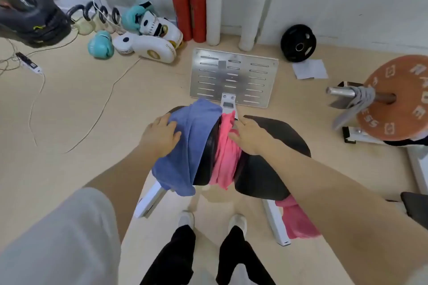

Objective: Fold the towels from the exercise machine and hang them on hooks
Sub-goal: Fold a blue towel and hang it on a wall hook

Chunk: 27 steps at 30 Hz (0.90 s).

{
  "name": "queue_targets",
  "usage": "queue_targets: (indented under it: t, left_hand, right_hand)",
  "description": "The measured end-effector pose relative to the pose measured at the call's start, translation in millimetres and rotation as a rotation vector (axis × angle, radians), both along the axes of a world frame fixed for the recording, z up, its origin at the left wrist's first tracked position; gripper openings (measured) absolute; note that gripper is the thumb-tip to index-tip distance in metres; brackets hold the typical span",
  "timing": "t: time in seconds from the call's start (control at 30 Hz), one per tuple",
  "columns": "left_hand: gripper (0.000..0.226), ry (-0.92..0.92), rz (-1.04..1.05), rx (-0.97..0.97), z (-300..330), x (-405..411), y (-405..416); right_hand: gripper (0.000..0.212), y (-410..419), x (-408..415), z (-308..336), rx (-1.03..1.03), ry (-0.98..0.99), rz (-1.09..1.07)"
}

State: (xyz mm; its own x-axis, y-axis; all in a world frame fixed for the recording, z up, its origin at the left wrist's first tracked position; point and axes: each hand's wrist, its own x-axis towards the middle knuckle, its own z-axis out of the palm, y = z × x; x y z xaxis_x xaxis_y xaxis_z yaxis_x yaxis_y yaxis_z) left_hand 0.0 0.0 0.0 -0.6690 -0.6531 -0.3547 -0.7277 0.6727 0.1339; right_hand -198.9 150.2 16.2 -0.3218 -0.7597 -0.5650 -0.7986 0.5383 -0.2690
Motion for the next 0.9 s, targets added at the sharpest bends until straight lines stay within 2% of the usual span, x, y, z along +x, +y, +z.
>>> queue_targets:
  t: [0.13, 0.3, 0.4, 0.53, 0.63, 0.77, 0.9]
  left_hand:
    - [0.043, 0.008, 0.107, 0.062, -4.6, 6.7, -3.1]
    - [0.040, 0.095, 0.266, 0.070, -6.3, 1.1, -13.7]
    - [0.032, 0.133, 0.257, 0.095, -10.2, 1.2, -23.4]
    - [0.032, 0.184, 0.334, 0.191, -15.5, 3.9, -28.3]
    - [0.030, 0.119, 0.241, 0.100, -17.5, 9.4, -31.0]
    - [0.024, 0.214, 0.108, -0.005, -11.2, 18.0, -35.4]
    - [0.020, 0.402, 0.194, 0.046, 6.3, 29.5, -45.9]
  right_hand:
    - [0.037, -20.5, 20.3, 3.1, 0.000, -0.139, -0.080]
    - [0.016, -40.3, 38.4, -9.7, -0.032, -0.130, -0.172]
    - [0.027, -46.3, 47.6, -17.9, -0.052, -0.118, -0.293]
    - [0.031, -51.9, 63.0, -31.9, -0.149, -0.145, -0.583]
    - [0.040, -56.9, 83.3, -33.2, -0.169, -0.110, -0.533]
    - [0.035, -64.9, 96.3, -26.7, -0.206, -0.170, -0.599]
    - [0.015, -67.4, 98.4, -2.4, -0.366, -0.243, -0.761]
